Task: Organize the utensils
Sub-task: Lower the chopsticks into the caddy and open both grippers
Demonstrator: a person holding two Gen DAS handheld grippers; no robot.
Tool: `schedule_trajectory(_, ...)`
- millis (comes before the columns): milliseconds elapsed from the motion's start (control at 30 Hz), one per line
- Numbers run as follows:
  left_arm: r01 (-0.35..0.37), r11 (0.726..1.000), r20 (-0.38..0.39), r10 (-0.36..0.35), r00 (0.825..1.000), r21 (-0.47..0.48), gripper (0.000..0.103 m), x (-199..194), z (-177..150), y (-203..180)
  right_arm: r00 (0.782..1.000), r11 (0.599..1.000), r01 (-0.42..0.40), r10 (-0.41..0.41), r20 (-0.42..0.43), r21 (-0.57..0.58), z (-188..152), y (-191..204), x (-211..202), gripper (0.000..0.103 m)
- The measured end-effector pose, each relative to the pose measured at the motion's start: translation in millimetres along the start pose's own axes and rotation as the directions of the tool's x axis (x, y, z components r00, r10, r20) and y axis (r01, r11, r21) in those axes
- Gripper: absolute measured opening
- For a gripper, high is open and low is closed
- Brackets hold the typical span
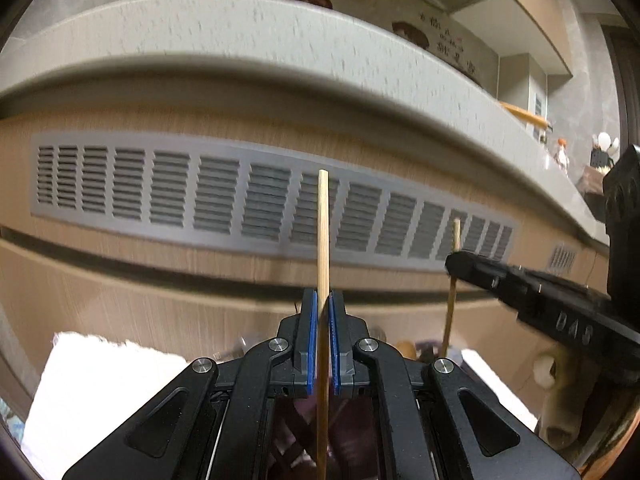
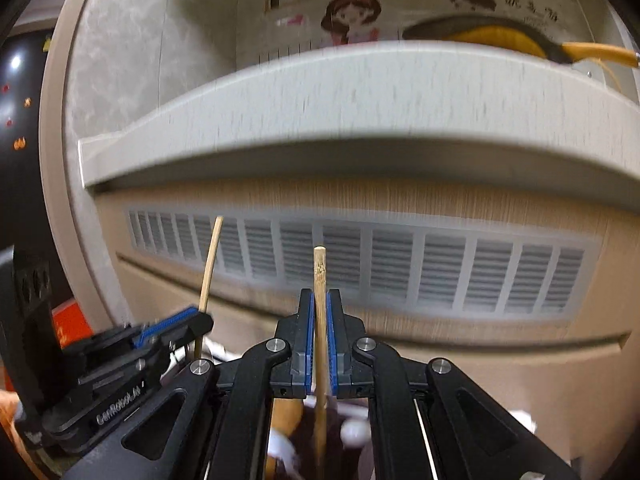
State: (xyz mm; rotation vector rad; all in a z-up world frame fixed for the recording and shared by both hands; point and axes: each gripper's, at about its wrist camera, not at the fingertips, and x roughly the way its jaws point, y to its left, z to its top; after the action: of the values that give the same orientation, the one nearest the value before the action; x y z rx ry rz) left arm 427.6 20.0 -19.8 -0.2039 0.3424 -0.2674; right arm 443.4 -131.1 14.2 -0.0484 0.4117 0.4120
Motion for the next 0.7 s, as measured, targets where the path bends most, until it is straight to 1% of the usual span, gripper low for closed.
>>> schedule_trajectory(67,-0.015,1.000,-0.024,0.015,1.000,-0.001,0.008,1,-4,-2,0.998,1.000,-0.002,0.002,-0.055,0.000,-12,0,4,0.007)
schedule_trajectory(133,-0.031,0.999,-0.054,0.031,0.998,-0.008,0.015,-1,-6,-3,0.995,1.000,-0.005,0.006,-0.097,0.011,-21,-1,5,0.007)
schedule_trajectory(200,-0.049,0.999,-0.073,0.047,0.996,-0.019,0.031,-3,-5,-4,0.991,1.000,0.008,-0.005,-0.132,0.022,-28,-3,3,0.016)
schedule_trajectory(267,-0.065,0.998,-0.097,0.062,0.993,-0.028,0.038,-12,-5,-6,0.991,0.999,0.030,-0.024,-0.135,0.046,-32,-7,-8,0.035)
schedule_trajectory(300,-0.074,0.997,-0.104,0.071,0.992,-0.028,0.040,-21,-4,-2,0.991,0.997,0.042,-0.033,-0.130,0.062,-34,-9,-16,0.040)
schedule_trajectory(333,-0.087,0.996,-0.112,0.084,0.990,-0.023,0.041,-27,-3,-3,0.992,0.995,0.052,-0.042,-0.123,0.080,-34,-11,-25,0.049)
schedule_trajectory(367,-0.101,0.995,-0.122,0.098,0.988,-0.014,0.046,-34,-3,-5,0.992,0.993,0.058,-0.047,-0.115,0.098,-35,-13,-37,0.054)
schedule_trajectory(400,-0.108,0.994,-0.129,0.106,0.986,-0.006,0.053,-42,-2,-9,0.992,0.992,0.063,-0.051,-0.111,0.107,-36,-13,-46,0.056)
schedule_trajectory(433,-0.115,0.993,-0.132,0.113,0.985,-0.001,0.057,-52,-3,-12,0.992,0.991,0.069,-0.056,-0.109,0.114,-37,-12,-56,0.059)
schedule_trajectory(500,-0.120,0.993,-0.129,0.121,0.984,0.012,0.072,-74,-4,-19,0.992,0.989,0.084,-0.072,-0.104,0.119,-43,-9,-81,0.064)
schedule_trajectory(533,-0.124,0.992,-0.127,0.126,0.984,0.023,0.076,-84,-6,-23,0.991,0.989,0.095,-0.084,-0.101,0.115,-45,-6,-92,0.070)
schedule_trajectory(567,-0.128,0.991,-0.119,0.131,0.984,0.034,0.083,-95,-8,-28,0.990,0.988,0.111,-0.101,-0.098,0.107,-50,-2,-105,0.076)
schedule_trajectory(600,-0.130,0.991,-0.111,0.134,0.985,0.045,0.090,-108,-11,-33,0.989,0.987,0.125,-0.115,-0.097,0.099,-55,1,-116,0.080)
schedule_trajectory(633,-0.133,0.989,-0.104,0.138,0.985,0.057,0.092,-122,-15,-37,0.987,0.986,0.136,-0.127,-0.096,0.095,-59,5,-125,0.086)
schedule_trajectory(700,-0.149,0.985,-0.098,0.157,0.983,0.081,0.103,-146,-23,-46,0.984,0.982,0.158,-0.148,-0.099,0.099,-74,12,-149,0.090)
